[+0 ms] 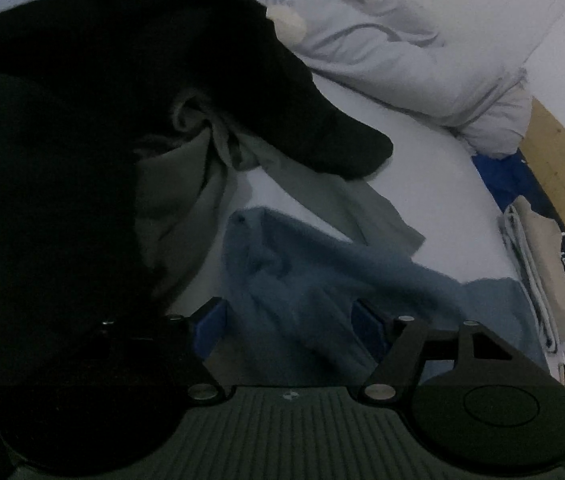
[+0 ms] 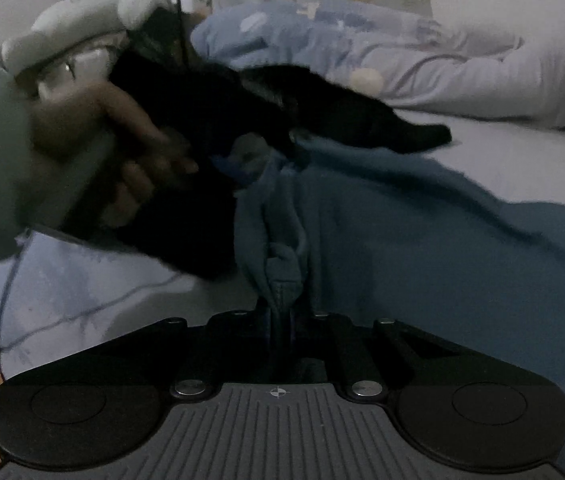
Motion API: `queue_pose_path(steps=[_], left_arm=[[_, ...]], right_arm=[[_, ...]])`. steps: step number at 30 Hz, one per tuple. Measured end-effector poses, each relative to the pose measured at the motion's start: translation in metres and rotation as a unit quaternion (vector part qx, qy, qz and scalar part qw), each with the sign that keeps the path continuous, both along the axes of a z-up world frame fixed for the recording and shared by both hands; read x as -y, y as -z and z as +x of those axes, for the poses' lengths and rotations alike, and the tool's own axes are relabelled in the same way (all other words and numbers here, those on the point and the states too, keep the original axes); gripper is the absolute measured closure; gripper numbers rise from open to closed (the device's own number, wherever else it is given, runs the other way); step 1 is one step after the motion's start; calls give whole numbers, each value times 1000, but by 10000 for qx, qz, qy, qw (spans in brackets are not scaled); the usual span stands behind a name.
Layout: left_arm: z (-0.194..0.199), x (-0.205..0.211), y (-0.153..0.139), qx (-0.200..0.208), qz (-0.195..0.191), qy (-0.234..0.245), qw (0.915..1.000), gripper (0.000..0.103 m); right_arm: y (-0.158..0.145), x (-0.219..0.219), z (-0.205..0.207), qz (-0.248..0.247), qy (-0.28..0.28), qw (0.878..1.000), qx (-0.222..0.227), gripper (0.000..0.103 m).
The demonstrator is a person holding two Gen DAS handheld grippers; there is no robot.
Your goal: Fold clothes
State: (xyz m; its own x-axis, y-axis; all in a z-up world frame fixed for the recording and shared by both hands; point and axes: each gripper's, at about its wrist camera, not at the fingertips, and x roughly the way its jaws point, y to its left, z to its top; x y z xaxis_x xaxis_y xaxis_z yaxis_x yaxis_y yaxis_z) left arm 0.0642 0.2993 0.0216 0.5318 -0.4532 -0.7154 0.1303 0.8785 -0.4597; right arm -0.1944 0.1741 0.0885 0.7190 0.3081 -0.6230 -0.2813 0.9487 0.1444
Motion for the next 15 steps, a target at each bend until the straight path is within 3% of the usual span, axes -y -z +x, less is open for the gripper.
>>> queue_pose_path(steps=[2, 4, 6, 10, 15], left_arm=[[9, 2, 4, -65, -80, -85, 9999, 29], [16, 2, 8, -122, -210, -203, 9995, 44], [17, 1, 8, -137, -291, -316, 9990, 92], [14, -9, -5, -10, -535, -608, 9967, 92], [3, 1, -40, 197, -747, -593, 9952, 92]], right_arm=[[-5, 7, 0, 50, 11, 10000, 4, 94], [-8, 12, 0, 85, 15, 10000, 2, 94], [-11, 15, 0, 127, 3, 9999, 6, 94], [-14, 17, 0, 244, -138, 9996, -1, 94], [-31, 25, -6, 492, -273, 9984, 63, 94]])
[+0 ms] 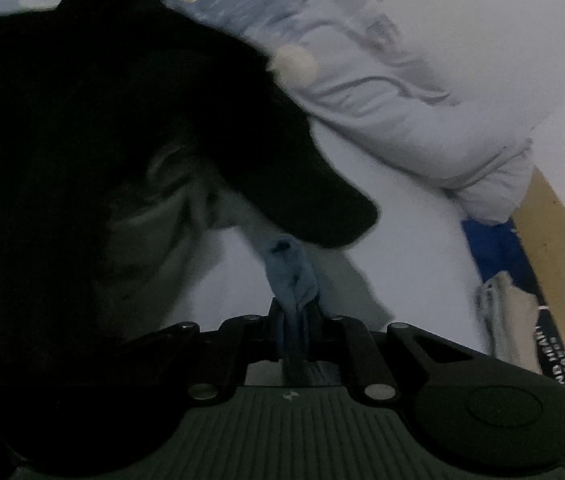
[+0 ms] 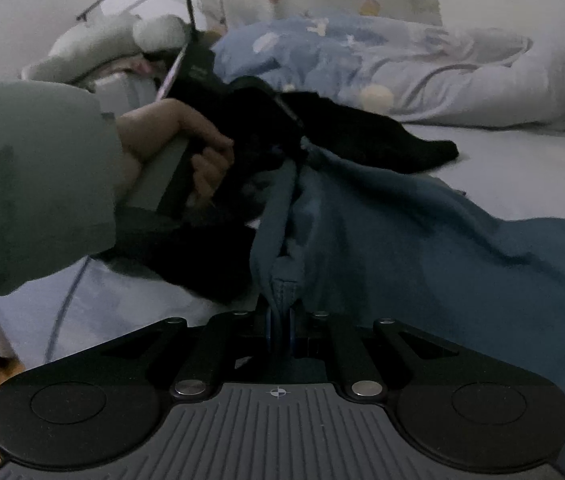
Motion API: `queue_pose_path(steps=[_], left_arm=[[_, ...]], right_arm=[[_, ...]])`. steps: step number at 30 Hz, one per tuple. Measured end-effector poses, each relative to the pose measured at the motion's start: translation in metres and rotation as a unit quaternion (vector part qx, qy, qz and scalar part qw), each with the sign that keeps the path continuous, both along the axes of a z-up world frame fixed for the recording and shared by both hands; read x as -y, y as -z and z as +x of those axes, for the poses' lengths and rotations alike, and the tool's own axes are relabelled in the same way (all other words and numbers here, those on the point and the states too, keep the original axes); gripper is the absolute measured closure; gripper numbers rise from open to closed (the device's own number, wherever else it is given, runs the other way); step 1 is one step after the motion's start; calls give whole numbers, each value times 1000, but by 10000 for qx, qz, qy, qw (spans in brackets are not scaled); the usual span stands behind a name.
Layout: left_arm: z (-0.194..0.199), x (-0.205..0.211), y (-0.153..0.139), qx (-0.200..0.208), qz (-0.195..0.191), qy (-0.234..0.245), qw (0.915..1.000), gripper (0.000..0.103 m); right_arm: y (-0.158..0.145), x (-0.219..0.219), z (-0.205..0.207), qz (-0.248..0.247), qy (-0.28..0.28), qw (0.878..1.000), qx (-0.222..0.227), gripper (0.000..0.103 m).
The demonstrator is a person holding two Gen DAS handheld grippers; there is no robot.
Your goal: Fold clothes
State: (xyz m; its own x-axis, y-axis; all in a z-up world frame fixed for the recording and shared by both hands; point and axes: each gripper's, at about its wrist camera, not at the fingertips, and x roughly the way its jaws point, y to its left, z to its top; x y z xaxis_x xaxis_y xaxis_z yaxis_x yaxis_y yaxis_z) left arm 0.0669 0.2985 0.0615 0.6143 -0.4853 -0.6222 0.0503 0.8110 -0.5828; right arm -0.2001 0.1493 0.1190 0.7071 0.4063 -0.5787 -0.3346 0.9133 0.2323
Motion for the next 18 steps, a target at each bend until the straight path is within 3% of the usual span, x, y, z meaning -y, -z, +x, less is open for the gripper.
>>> queue_pose_path(steps=[8, 14, 18], left_arm=[[-8, 81, -59, 450, -202, 320, 9983, 92], [-9, 174, -89, 619, -204, 815, 9945, 92], [-10, 246, -92, 567, -61, 1249, 9905, 92]], right_arm=[[-45, 58, -12, 705, 271, 9971, 107, 94], [-64, 146, -28, 1097, 902, 9898, 105, 94], [-61, 206, -42, 1267, 1433, 9815, 10, 94]])
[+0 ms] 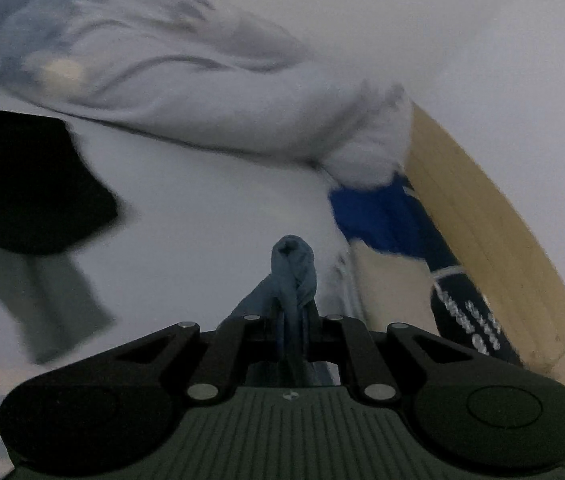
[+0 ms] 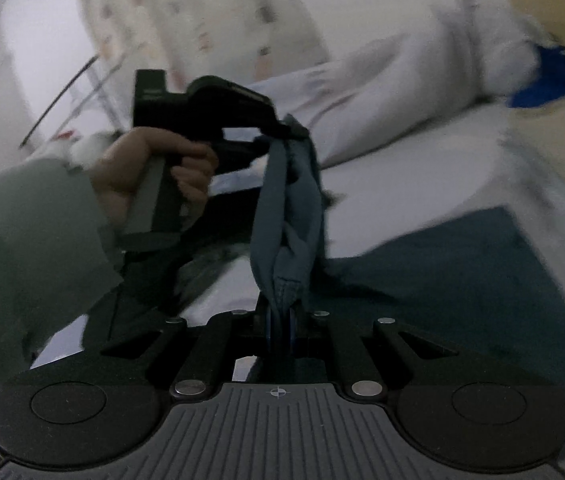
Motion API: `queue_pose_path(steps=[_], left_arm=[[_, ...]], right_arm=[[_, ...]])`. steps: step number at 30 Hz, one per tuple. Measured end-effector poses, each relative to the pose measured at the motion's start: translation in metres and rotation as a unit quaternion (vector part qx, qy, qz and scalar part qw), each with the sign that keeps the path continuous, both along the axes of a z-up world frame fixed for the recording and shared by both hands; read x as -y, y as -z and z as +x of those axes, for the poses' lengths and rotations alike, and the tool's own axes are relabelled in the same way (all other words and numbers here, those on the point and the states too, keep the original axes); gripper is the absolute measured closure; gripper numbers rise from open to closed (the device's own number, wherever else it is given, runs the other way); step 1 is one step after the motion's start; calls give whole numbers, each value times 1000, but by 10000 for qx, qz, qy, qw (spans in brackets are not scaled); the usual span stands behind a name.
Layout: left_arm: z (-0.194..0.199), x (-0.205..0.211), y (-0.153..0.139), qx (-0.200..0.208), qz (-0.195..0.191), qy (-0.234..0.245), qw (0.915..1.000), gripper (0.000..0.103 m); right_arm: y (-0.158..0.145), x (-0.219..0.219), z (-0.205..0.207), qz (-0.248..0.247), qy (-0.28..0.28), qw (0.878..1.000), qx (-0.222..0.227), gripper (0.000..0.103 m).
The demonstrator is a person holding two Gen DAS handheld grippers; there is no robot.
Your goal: Fold clothes
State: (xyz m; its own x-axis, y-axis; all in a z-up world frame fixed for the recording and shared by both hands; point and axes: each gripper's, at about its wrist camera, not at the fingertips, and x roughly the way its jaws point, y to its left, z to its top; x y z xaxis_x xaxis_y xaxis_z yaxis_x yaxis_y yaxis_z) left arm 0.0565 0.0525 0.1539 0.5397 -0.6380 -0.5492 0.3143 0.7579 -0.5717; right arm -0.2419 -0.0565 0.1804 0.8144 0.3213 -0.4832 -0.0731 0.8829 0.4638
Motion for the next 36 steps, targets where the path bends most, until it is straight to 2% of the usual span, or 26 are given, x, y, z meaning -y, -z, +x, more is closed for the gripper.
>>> queue_pose_path(steps=[6, 10, 16, 22, 23, 25, 26, 27, 29, 31, 33, 34, 36], left_arm=[[0, 103, 31, -202, 444, 471, 9977, 92], [8, 152, 62, -390, 820, 527, 9945, 92], [26, 190, 99, -665, 1161, 358, 9904, 92], [35, 213, 128, -741, 1441, 329, 9862, 91], [36, 215, 131, -720, 1478, 349, 9858, 83], [38, 217, 132, -626, 1513, 354, 9859, 74], [38, 217, 131, -548, 1485, 357, 9867, 66], [38, 217, 128, -459, 1438, 354, 9879, 51], [34, 215, 121, -271, 1314, 325, 9904, 33], [30, 209, 114, -109, 1142, 319, 9929, 30], [27, 197, 105, -2, 973, 297, 9948, 19], [25, 190, 100, 82, 920, 244, 9954, 18], [21, 171, 89, 217, 827, 100, 9963, 15]], right_arm=[[37, 80, -18, 155, 768, 9962, -386, 94], [66, 120, -22, 324, 1047, 9914, -720, 94], [101, 158, -18, 453, 1316, 9847, -1044, 94], [133, 195, -18, 421, 1641, 9752, -1428, 94], [139, 200, -17, 426, 1661, 9736, -1510, 94], [145, 204, -17, 261, 1775, 9698, -1652, 94], [147, 206, -17, 149, 1850, 9679, -1696, 92], [149, 207, -18, 37, 1924, 9658, -1740, 90], [150, 210, -17, -111, 2011, 9642, -1722, 90], [147, 210, -18, -329, 2011, 9658, -1605, 90], [144, 210, -20, -554, 1987, 9673, -1479, 88], [143, 210, -22, -608, 1971, 9684, -1406, 86], [143, 210, -23, -664, 1940, 9710, -1232, 68]])
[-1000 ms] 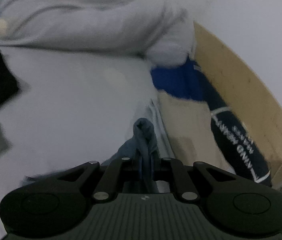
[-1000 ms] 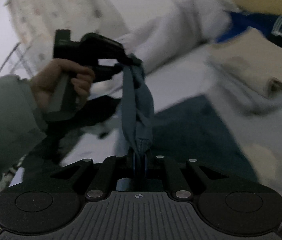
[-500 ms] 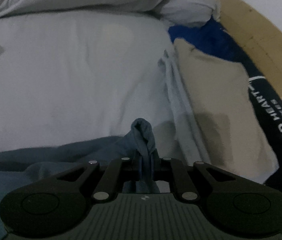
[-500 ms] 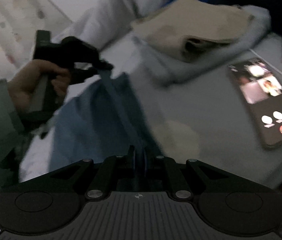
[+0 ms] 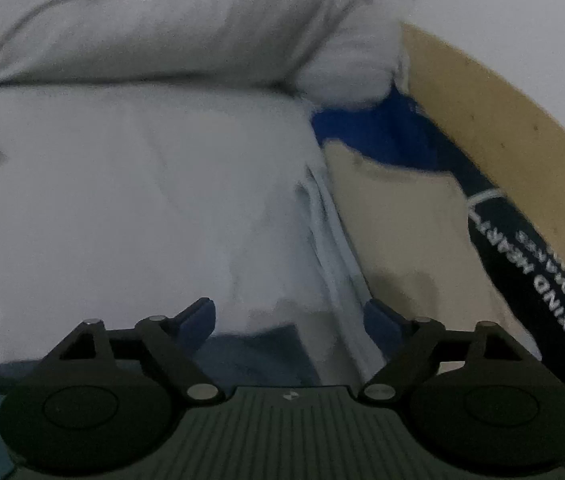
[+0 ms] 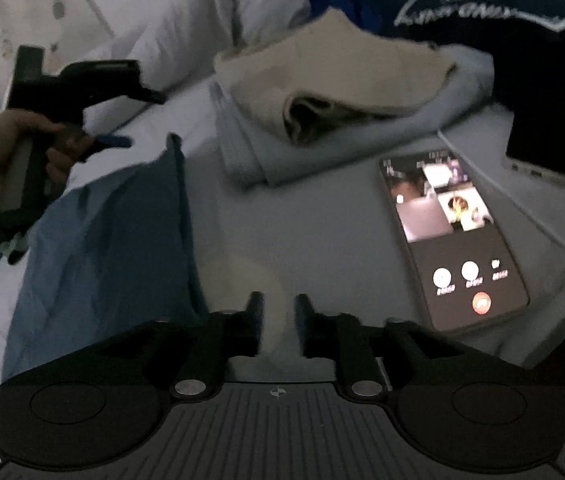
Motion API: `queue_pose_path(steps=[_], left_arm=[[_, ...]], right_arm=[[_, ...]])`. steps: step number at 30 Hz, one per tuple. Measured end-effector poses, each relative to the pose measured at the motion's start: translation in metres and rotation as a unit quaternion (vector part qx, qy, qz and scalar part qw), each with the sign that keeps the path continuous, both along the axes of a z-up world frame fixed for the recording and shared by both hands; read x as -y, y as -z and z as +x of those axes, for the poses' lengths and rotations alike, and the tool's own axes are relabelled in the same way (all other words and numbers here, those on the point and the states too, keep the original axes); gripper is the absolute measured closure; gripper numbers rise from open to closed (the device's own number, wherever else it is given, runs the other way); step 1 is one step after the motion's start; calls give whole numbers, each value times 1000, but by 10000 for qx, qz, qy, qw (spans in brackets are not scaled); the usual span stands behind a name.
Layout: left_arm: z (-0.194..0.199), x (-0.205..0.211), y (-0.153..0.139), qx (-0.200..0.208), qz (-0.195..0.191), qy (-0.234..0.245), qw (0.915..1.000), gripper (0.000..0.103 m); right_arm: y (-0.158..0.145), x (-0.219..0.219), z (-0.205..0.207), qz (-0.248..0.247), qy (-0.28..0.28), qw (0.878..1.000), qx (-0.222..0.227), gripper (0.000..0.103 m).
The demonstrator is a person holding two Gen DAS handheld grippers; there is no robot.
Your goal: Fold clothes
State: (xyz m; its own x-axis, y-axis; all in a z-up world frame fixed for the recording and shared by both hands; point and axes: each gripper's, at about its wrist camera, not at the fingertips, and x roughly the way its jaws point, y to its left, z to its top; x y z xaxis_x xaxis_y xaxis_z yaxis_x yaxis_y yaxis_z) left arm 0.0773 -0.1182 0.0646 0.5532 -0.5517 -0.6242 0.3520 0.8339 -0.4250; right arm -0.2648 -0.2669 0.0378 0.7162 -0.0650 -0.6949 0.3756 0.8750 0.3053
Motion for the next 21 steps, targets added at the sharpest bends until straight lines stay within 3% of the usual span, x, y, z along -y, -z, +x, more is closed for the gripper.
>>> queue_pose_path(steps=[2, 6, 13, 17, 21], left_arm=[[-5, -27, -9, 101, -82, -159, 9998, 14], [-20, -89, -20, 254, -26, -597, 9979, 11], [-74, -192, -17, 193, 270, -951, 9949, 8], [-95, -216, 2, -64, 211, -787, 9967, 8], [-91, -221, 19, -195, 41, -662, 9976, 8]], right_arm=[[-1, 0, -1, -54, -101, 9998, 157, 57], [-8, 6, -8, -95, -131, 9994, 297, 45], [-11, 7, -19, 0, -310, 9988, 386, 35], [-12, -4, -21, -73, -557, 9978, 363, 34], [-19, -13, -16, -101, -919, 9947, 442, 32]])
